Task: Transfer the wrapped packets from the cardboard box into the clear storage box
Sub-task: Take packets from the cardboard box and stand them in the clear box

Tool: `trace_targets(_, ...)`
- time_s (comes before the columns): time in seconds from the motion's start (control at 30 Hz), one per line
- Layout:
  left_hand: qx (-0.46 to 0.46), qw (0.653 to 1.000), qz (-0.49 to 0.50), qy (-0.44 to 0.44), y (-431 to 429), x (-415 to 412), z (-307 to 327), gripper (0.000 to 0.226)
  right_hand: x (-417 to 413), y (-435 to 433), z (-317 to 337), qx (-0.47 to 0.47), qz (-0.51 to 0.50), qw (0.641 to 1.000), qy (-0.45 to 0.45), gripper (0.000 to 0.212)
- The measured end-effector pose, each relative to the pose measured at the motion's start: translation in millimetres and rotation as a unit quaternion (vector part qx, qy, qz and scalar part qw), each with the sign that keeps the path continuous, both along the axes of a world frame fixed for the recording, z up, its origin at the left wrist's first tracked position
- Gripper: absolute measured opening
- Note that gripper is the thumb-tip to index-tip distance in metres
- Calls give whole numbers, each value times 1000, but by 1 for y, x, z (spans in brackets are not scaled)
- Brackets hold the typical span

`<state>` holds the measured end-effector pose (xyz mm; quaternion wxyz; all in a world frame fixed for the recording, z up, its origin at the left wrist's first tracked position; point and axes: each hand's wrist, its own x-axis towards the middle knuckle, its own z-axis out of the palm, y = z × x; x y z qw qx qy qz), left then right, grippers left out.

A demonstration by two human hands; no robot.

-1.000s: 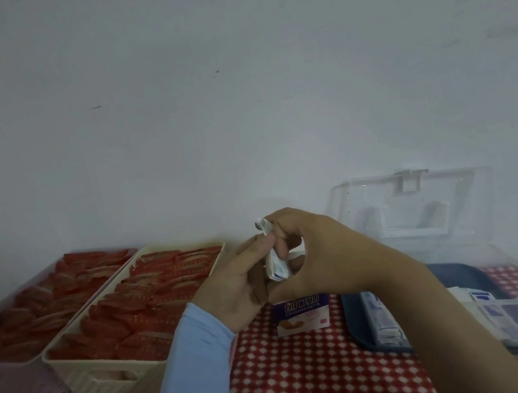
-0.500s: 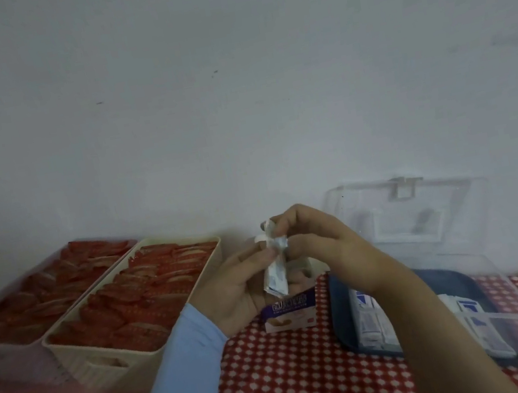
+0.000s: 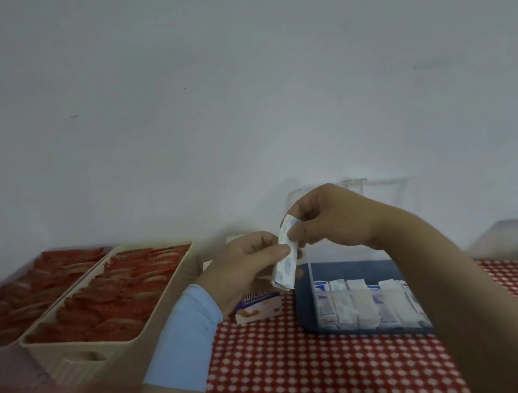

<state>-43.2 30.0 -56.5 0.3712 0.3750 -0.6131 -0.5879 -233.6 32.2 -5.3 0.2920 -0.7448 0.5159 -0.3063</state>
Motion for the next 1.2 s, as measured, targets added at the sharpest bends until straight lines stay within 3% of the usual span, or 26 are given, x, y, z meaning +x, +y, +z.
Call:
trace_targets(0.07,-109,982,83,-131,1,-7,2,5,-8,5,2,-7,-21,999,23,5)
trace_targets(0.1,-136,974,106,-150,2,-11,3,4,-11,7,2,-10,-34,999,20,5)
trace_targets(0.23,-161,968,127,-142,4,-32,8,4,-27,15,4,23,-76,994,-79,20)
trace_targets(0.33,-152,975,112,-119,6,-49,13,5,-45,21,6,75,-76,986,-124,14)
trace_targets(0.5,-139,982,74,-103,5,-80,11,5,-75,25,7,100,-79,987,-94,10)
trace_targets(0.63,-152,974,50,-159,-3,-105,2,8,-95,18,3,111,-121,986,-35,10)
trace_targets(0.7,-198,943,24,-267,-11,-113,-2,16,-104,12,-5,115,-141,983,1,7)
trace_targets(0.8,-257,858,-54,-441,-17,-116,-4,40,-115,1,-21,127,-179,970,105,10)
trace_targets(0.93,-269,774,-183,-544,-12,-120,-7,59,-115,-9,-40,189,-161,939,240,24)
trace_targets(1.0,-284,728,-206,-589,-12,-124,-11,62,-110,-13,-46,214,-157,929,257,25)
trace_targets(1.07,-273,714,-216,-607,-14,-127,-18,62,-106,-17,-51,227,-155,926,261,24)
trace_targets(1.2,-265,723,-216,-601,-20,-125,-31,48,-101,-22,-61,239,-147,918,280,23)
